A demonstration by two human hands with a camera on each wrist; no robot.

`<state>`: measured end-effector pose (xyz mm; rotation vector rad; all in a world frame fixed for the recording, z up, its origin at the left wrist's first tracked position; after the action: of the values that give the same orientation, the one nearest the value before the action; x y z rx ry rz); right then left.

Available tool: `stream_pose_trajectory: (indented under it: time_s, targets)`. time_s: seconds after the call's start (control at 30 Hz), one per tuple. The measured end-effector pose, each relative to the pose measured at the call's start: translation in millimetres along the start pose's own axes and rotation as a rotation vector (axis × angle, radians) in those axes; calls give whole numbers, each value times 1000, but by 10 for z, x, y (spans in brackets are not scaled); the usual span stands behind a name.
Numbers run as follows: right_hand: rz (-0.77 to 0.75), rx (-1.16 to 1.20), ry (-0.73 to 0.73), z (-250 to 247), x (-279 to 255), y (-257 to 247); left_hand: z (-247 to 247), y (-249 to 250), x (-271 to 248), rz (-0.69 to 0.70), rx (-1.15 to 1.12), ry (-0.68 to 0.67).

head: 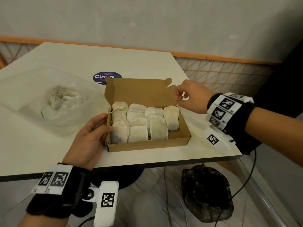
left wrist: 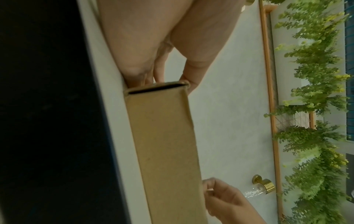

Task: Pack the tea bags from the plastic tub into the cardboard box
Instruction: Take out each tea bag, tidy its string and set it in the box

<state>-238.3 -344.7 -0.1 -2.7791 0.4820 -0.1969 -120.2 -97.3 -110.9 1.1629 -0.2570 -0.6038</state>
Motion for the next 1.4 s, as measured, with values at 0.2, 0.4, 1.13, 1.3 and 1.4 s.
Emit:
stream_pose_trajectory:
  time_s: [0.2, 0.4, 1.13, 1.3, 1.4]
  targets:
    - [102, -191, -500, 72, -244, -1, 16, 17, -14, -7, -19, 6]
    - [152, -208, -426, 202, -220, 56, 20, 6, -10, -9, -23, 10]
    - [4, -65, -495, 160, -37, -295, 38, 91, -37, -108, -105, 36]
    - [27, -95, -451, 137, 11, -238, 42, 86, -33, -119, -111, 43]
    - [30, 32, -348, 36, 27, -206, 32, 98, -20, -143, -130, 20]
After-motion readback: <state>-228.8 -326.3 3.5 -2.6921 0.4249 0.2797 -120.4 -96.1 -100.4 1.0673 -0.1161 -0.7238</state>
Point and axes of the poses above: each hand's wrist, its own x-axis towards the middle knuckle, its own z-axis out of the palm, y = z × x, the point moved 1 cm from there along x, towards the middle knuckle, and after that the axes turned 8 degrees about x, right-handed, at the moved point
